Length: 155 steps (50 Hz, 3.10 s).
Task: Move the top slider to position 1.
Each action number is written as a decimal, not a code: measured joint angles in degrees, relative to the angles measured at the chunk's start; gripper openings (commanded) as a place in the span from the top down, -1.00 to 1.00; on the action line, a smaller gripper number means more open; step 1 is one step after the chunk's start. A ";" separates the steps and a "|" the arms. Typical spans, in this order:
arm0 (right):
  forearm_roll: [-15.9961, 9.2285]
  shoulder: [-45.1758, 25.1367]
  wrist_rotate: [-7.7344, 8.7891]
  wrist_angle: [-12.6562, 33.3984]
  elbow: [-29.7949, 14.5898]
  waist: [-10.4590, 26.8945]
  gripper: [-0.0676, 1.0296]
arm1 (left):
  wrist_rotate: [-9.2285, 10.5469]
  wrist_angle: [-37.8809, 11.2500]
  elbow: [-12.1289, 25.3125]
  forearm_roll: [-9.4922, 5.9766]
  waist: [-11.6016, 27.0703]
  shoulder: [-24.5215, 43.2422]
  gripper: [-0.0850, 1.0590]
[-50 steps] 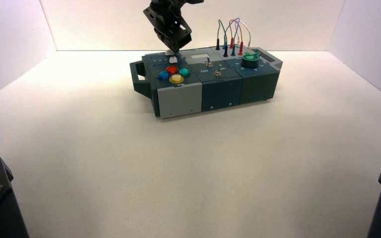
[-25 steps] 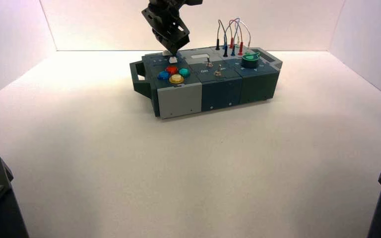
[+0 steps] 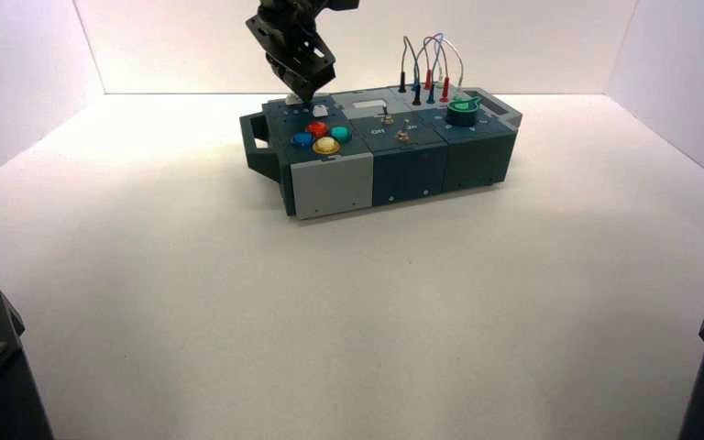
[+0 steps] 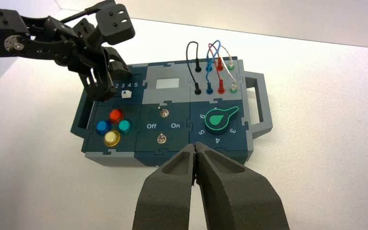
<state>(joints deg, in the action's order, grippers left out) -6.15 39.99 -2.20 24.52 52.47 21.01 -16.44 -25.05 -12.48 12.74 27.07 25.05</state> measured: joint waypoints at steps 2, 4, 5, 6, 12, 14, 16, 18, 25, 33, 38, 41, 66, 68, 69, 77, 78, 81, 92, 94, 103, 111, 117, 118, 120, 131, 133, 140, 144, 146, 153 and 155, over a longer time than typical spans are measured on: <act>-0.09 0.00 0.00 0.00 0.00 0.00 0.92 | 0.00 0.00 -0.18 0.00 -0.09 -0.18 0.91; -0.09 0.00 0.00 -0.09 0.00 -0.09 0.92 | 0.00 -0.09 -0.35 -0.18 -0.18 -0.26 0.91; 0.00 0.00 0.00 -0.09 0.00 0.00 0.92 | 0.00 -0.09 -0.44 0.00 -0.18 -0.35 0.91; -0.09 -0.09 0.00 -0.18 0.00 -0.09 0.92 | 0.00 0.00 -0.53 0.00 -0.18 -0.44 0.91; -0.09 0.00 0.00 -0.26 0.09 -0.09 0.92 | 0.00 -0.09 -1.23 -0.18 -0.18 -0.88 0.91; -0.09 -0.09 -0.09 -0.26 0.09 0.00 0.92 | 0.00 -0.09 -1.58 0.00 -0.18 -1.14 0.91; -0.09 0.00 -0.09 -0.35 0.09 0.00 0.92 | 0.00 -0.09 -1.76 -0.18 -0.18 -1.32 0.91; -0.09 0.00 0.00 -0.44 0.09 0.00 0.92 | 0.00 -0.18 -2.20 0.00 -0.26 -1.49 0.91; -0.09 0.00 0.00 -0.44 0.09 0.00 0.92 | 0.00 0.00 -3.16 0.00 -0.35 -2.02 0.91; -0.09 0.00 0.00 -0.44 0.26 -0.09 0.92 | 0.00 -0.09 -4.04 -0.18 -0.53 -2.64 0.91; -0.09 0.00 0.09 -0.35 0.62 0.00 0.92 | 0.00 -0.09 -4.39 0.00 -0.79 -2.90 0.91; -0.09 0.09 0.09 -0.44 0.88 0.00 0.92 | 0.00 -0.18 -4.39 0.00 -0.88 -2.99 0.91; -0.09 1.05 0.09 -0.35 1.93 -0.09 0.92 | 0.09 -0.26 -5.36 0.00 -1.76 -3.78 0.91; -0.09 1.14 0.09 -0.44 1.93 0.00 0.92 | 0.00 -0.26 -5.54 0.00 -1.76 -3.78 0.91; -0.09 1.14 0.09 -0.44 1.93 -0.09 0.92 | 0.00 -0.18 -5.62 0.00 -1.76 -3.87 0.91; 0.00 1.05 0.09 -0.35 1.93 0.00 0.92 | 0.00 -0.26 -5.80 0.00 -1.85 -3.96 0.91; -0.09 1.14 0.09 -0.44 1.93 0.00 0.92 | 0.00 -0.26 -5.80 0.00 -1.76 -3.96 0.91; -0.09 1.14 0.09 -0.44 1.93 0.00 0.92 | 0.00 -0.26 -5.71 0.00 -1.58 -3.96 0.91; -0.09 1.14 0.00 -0.44 2.29 -0.09 0.92 | 0.18 -0.44 -5.71 0.00 2.11 -5.54 0.91; -0.09 1.05 0.09 -0.44 2.46 0.00 0.92 | 0.35 -0.79 -5.71 0.00 2.64 -6.33 0.91; 0.18 2.02 0.35 -1.93 3.52 -0.09 0.92 | 1.85 -1.93 -5.80 -0.26 2.55 -10.99 0.91; 0.44 3.43 0.35 -2.90 3.96 0.00 0.92 | 3.16 -2.02 -6.77 -0.26 2.37 -15.21 0.91; 1.67 5.10 0.35 -3.25 3.96 0.00 0.92 | 4.48 -2.11 -8.44 -0.35 2.46 -18.90 0.91; 1.85 5.19 0.44 -3.25 3.96 -0.09 0.92 | 4.48 -2.11 -8.44 -0.35 2.46 -18.90 0.91; 2.37 5.80 0.35 -3.34 3.96 -0.09 0.92 | 5.10 -2.11 -8.96 -0.35 2.46 -19.95 0.91; 6.68 10.90 0.70 -3.43 4.13 -0.09 0.92 | 9.05 -2.02 -14.15 -0.35 1.93 -26.63 0.91; 6.94 11.16 0.88 -3.43 4.22 -0.09 0.92 | 9.58 -1.93 -14.77 -0.35 1.93 -27.42 0.91; 7.56 12.66 0.97 -3.43 5.45 -0.09 0.92 | 12.66 -1.85 -18.72 -0.35 1.76 -32.61 0.91; 7.65 13.18 1.05 -3.43 5.80 0.00 0.92 | 14.06 -1.76 -20.57 -0.35 1.85 -36.04 0.91; 7.56 13.45 1.05 -3.43 5.89 0.00 0.92 | 14.24 -1.76 -20.92 -0.35 1.85 -36.91 0.91; 7.65 13.80 1.05 -3.43 5.89 0.00 0.92 | 14.41 -2.64 -21.27 -0.35 1.85 -38.58 0.91; 7.56 13.80 0.97 -3.43 5.89 0.00 0.92 | 14.50 -2.99 -21.36 -0.35 1.85 -38.76 0.91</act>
<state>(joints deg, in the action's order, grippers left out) 1.41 53.79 -1.23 21.09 58.36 21.01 -1.93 -28.04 -33.84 12.39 28.92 -13.71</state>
